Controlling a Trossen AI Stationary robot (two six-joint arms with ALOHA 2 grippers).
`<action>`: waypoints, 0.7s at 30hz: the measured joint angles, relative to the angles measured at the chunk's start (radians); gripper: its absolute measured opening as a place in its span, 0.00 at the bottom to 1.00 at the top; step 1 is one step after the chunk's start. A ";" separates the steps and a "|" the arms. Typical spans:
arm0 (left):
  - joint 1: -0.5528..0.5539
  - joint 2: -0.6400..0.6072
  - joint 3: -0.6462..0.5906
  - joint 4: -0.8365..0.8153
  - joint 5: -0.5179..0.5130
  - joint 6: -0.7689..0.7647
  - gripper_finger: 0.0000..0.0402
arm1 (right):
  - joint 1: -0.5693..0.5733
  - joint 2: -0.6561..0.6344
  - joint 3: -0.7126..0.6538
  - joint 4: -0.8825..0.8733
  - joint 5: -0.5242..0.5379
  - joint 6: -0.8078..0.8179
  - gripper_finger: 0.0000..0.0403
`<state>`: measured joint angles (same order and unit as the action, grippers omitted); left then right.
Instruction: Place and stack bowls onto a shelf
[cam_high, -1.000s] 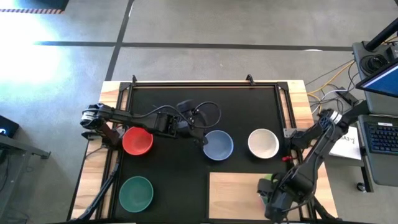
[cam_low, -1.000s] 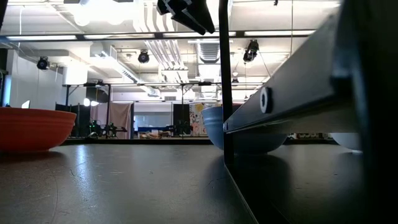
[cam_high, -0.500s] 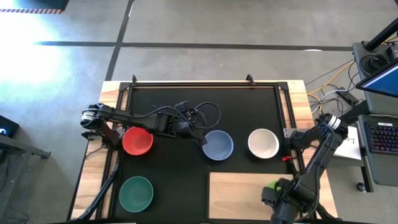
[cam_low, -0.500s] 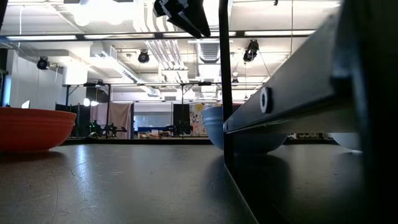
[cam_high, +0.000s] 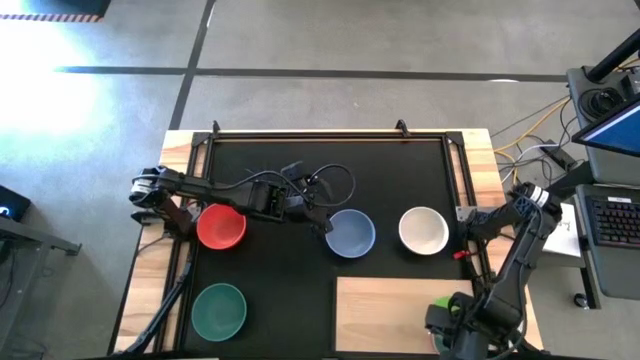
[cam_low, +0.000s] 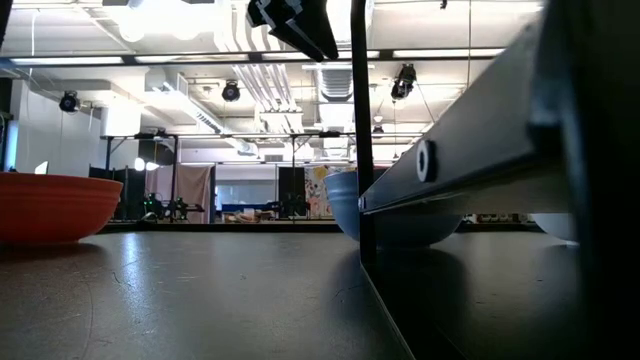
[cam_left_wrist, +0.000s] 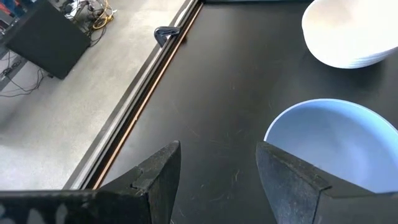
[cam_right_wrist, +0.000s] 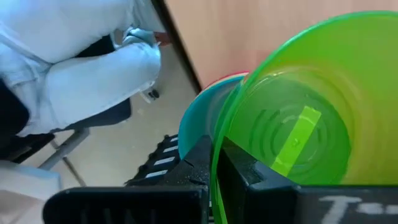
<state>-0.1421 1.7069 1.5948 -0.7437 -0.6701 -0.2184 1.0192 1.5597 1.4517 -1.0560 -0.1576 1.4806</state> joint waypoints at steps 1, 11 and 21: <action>0.000 0.000 0.000 -0.001 0.000 0.000 0.48 | 0.009 0.000 0.000 0.009 0.000 0.017 0.02; 0.007 0.000 0.000 -0.006 -0.002 0.010 0.48 | 0.056 -0.001 0.000 -0.077 0.048 0.098 0.02; 0.017 0.000 0.000 -0.006 -0.001 0.020 0.48 | 0.056 -0.037 0.106 -0.148 0.062 0.124 0.02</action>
<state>-0.1255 1.7067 1.5948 -0.7497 -0.6709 -0.1988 1.0756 1.5230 1.5574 -1.2037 -0.0955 1.6051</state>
